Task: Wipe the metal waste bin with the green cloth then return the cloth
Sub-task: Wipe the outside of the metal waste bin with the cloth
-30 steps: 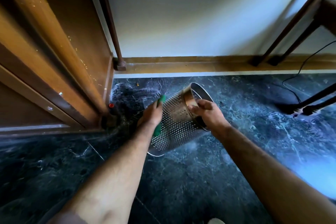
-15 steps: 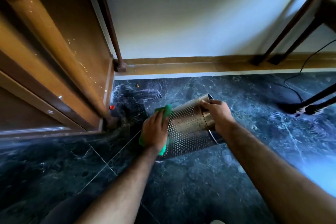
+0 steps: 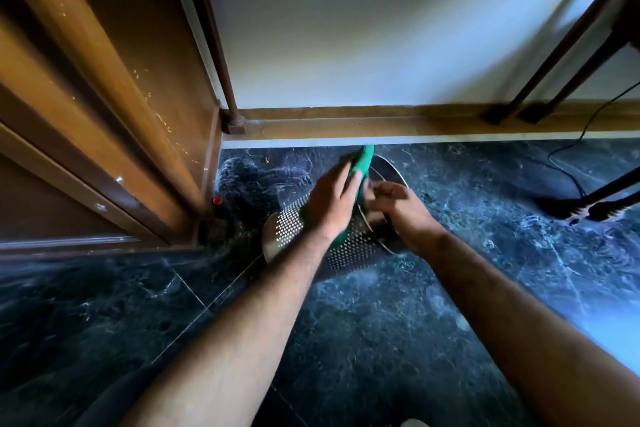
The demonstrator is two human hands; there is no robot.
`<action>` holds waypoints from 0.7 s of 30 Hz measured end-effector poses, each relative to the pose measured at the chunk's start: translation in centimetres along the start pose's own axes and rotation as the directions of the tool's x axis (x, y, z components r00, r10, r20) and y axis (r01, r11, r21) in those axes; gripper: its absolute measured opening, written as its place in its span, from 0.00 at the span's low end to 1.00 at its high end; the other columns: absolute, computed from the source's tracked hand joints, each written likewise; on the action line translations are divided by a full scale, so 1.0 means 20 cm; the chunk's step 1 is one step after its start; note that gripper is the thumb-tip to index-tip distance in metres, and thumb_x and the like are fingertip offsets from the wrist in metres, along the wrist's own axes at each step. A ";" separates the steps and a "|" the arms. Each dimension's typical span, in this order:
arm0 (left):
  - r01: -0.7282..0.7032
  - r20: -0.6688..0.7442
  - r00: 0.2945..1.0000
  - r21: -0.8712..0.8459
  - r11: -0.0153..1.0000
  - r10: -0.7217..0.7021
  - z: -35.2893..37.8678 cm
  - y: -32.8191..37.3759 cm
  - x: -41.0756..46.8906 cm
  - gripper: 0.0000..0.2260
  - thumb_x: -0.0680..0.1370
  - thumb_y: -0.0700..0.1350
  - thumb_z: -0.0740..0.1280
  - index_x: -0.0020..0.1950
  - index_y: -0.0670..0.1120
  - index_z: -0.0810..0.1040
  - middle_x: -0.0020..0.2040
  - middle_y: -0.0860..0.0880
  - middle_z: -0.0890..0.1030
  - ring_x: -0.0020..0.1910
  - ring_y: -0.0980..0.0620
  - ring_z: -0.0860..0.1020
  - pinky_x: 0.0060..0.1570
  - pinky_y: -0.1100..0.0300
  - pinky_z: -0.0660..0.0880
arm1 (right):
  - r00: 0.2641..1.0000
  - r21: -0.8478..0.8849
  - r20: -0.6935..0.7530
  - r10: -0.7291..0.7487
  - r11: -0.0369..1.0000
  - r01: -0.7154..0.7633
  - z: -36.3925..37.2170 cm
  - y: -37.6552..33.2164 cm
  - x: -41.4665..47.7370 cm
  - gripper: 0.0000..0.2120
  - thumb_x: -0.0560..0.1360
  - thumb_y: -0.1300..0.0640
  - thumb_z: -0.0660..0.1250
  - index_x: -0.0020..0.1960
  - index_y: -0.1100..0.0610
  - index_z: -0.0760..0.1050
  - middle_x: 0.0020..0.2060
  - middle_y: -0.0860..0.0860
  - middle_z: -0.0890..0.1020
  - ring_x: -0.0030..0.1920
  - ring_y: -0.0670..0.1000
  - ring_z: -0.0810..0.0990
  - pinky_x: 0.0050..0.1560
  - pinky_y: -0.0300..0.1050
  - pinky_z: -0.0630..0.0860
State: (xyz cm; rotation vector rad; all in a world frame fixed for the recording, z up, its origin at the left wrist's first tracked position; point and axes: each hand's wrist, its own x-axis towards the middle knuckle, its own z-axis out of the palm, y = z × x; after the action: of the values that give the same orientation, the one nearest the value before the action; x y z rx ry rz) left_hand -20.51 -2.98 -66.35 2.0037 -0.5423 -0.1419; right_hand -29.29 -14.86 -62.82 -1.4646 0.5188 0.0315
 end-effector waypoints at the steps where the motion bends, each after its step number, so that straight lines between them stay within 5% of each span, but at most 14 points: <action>1: -0.023 0.019 1.000 0.044 0.999 0.022 0.00 -0.06 -0.06 0.18 0.83 0.54 0.58 0.72 0.53 0.74 0.65 0.49 0.81 0.58 0.51 0.81 0.55 0.60 0.77 | 0.994 0.061 -0.103 0.031 0.998 -0.024 0.00 -0.01 0.02 0.09 0.74 0.64 0.70 0.54 0.64 0.82 0.43 0.59 0.85 0.38 0.56 0.82 0.37 0.45 0.79; 5: 0.085 0.027 0.994 0.374 0.923 -0.102 -0.08 -0.39 -0.23 0.20 0.84 0.53 0.56 0.74 0.47 0.72 0.71 0.44 0.77 0.68 0.43 0.75 0.68 0.49 0.69 | 0.912 0.046 -0.375 0.166 0.986 -0.161 -0.05 0.02 0.07 0.07 0.75 0.56 0.72 0.50 0.59 0.84 0.40 0.56 0.87 0.37 0.56 0.84 0.30 0.54 0.83; 8: 0.347 0.017 0.928 0.319 0.882 -0.372 -0.14 -0.47 -0.14 0.21 0.84 0.55 0.54 0.72 0.48 0.73 0.71 0.42 0.76 0.68 0.40 0.75 0.69 0.50 0.70 | 0.963 0.032 -0.256 0.088 0.996 -0.083 -0.03 0.04 0.05 0.05 0.75 0.59 0.72 0.49 0.59 0.84 0.30 0.47 0.85 0.29 0.49 0.83 0.24 0.43 0.78; 11: 0.510 0.085 0.841 0.212 0.834 -0.535 -0.13 -0.37 0.01 0.23 0.83 0.59 0.53 0.73 0.51 0.72 0.74 0.43 0.74 0.69 0.39 0.75 0.66 0.53 0.71 | 1.000 -0.017 -0.022 0.006 1.000 -0.007 0.02 0.07 0.01 0.03 0.76 0.62 0.72 0.49 0.58 0.84 0.38 0.52 0.88 0.36 0.52 0.86 0.34 0.44 0.81; 14: 0.435 0.058 0.900 -0.127 0.891 -0.431 -0.05 -0.18 0.11 0.24 0.80 0.63 0.58 0.72 0.54 0.74 0.72 0.48 0.77 0.67 0.44 0.77 0.56 0.64 0.68 | 0.988 -0.013 0.149 -0.043 0.999 0.045 -0.01 0.10 -0.02 0.06 0.76 0.65 0.71 0.52 0.59 0.83 0.42 0.52 0.88 0.41 0.48 0.86 0.39 0.39 0.80; 16: 0.282 0.020 0.958 -0.244 0.928 -0.286 -0.02 -0.07 0.11 0.23 0.78 0.61 0.62 0.69 0.51 0.77 0.68 0.48 0.80 0.63 0.47 0.80 0.56 0.63 0.75 | 0.983 -0.047 0.177 -0.057 0.997 0.066 -0.03 0.10 -0.01 0.08 0.75 0.68 0.71 0.52 0.60 0.81 0.42 0.50 0.88 0.41 0.46 0.85 0.41 0.37 0.79; 19: 0.088 0.022 0.996 -0.130 0.988 -0.086 0.01 -0.07 0.00 0.22 0.80 0.55 0.63 0.70 0.46 0.77 0.69 0.44 0.79 0.66 0.47 0.78 0.66 0.52 0.75 | 0.996 -0.019 0.039 -0.082 0.996 0.082 -0.02 0.07 0.02 0.09 0.75 0.68 0.71 0.54 0.61 0.82 0.45 0.54 0.87 0.43 0.50 0.83 0.46 0.43 0.79; 21: 0.076 -0.001 0.997 0.002 0.997 -0.076 -0.01 -0.17 -0.10 0.21 0.81 0.54 0.62 0.72 0.47 0.75 0.70 0.44 0.78 0.67 0.46 0.77 0.66 0.53 0.74 | 0.994 0.032 -0.072 -0.080 0.996 0.083 -0.02 0.06 0.03 0.08 0.75 0.64 0.72 0.53 0.60 0.83 0.45 0.56 0.88 0.41 0.52 0.85 0.42 0.46 0.81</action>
State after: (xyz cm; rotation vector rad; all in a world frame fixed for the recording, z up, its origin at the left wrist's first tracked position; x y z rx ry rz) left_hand -21.26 -0.68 -69.50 2.0270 -0.4660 -0.1876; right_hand -29.24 -15.26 -64.19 -1.4552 0.5140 -0.0939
